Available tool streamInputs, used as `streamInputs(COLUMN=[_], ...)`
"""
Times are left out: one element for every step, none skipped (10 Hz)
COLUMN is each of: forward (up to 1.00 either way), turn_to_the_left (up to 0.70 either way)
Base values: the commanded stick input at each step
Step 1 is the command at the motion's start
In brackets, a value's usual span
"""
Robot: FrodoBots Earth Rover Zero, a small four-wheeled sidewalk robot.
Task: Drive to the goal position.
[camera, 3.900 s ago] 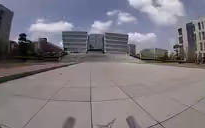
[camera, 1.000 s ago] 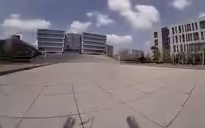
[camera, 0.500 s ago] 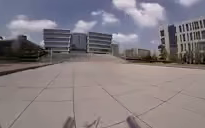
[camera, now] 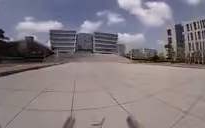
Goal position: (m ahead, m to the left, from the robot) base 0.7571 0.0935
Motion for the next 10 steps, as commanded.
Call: streamInputs(forward=[0.7,0.7,0.7,0.7,0.7,0.7,0.7,0.7,0.7,0.7], turn_to_the_left=[0.13,0.13,0.13,0.13,0.13,0.13,0.13,0.13,0.13,0.13])
